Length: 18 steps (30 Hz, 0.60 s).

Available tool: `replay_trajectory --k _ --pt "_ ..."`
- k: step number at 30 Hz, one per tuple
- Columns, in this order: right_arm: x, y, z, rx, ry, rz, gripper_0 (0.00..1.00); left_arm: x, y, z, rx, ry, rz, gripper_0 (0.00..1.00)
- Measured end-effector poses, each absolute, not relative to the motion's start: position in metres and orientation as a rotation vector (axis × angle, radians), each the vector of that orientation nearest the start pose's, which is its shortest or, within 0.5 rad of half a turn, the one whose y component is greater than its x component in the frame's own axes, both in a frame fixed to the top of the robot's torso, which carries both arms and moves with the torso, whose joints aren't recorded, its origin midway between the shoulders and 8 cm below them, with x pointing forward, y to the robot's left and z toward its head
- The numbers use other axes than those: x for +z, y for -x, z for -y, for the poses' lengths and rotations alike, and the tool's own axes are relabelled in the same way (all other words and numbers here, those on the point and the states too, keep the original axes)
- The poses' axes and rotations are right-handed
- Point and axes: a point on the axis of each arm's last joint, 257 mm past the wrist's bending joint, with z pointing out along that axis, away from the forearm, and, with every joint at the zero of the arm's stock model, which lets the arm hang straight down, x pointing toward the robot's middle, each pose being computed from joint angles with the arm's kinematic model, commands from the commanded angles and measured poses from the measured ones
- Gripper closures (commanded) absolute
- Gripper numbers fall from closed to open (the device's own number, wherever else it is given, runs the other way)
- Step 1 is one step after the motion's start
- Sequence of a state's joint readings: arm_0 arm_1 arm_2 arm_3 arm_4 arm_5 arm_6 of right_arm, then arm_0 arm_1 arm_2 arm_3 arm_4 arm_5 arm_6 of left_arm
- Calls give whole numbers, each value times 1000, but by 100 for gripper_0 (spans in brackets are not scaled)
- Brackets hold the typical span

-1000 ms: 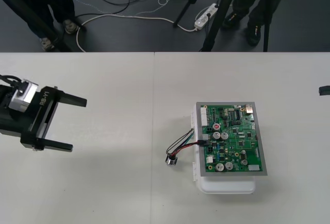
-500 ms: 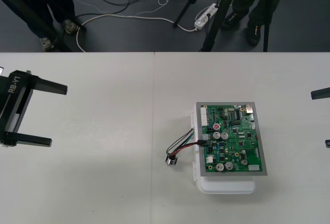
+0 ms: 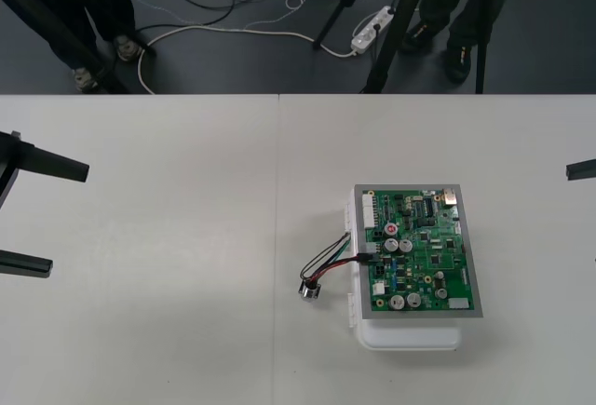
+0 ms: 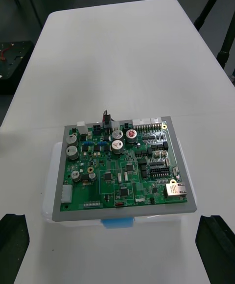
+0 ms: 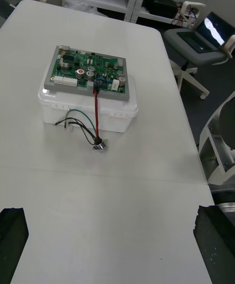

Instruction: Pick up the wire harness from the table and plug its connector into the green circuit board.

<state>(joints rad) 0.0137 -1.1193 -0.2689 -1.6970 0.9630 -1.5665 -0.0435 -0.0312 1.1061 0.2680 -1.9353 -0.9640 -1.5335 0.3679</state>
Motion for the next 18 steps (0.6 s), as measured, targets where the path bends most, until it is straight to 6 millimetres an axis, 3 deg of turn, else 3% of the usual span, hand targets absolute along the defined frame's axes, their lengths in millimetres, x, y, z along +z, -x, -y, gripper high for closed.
replay_trajectory --k 11,18 --pt "-92 -313 292 641 1621 -1462 0 -69 -290 -221 -791 -1617 -1499 0" --pt "-83 -309 288 678 1601 -1438 0 -71 -291 -222 -783 -1619 -1504 0"
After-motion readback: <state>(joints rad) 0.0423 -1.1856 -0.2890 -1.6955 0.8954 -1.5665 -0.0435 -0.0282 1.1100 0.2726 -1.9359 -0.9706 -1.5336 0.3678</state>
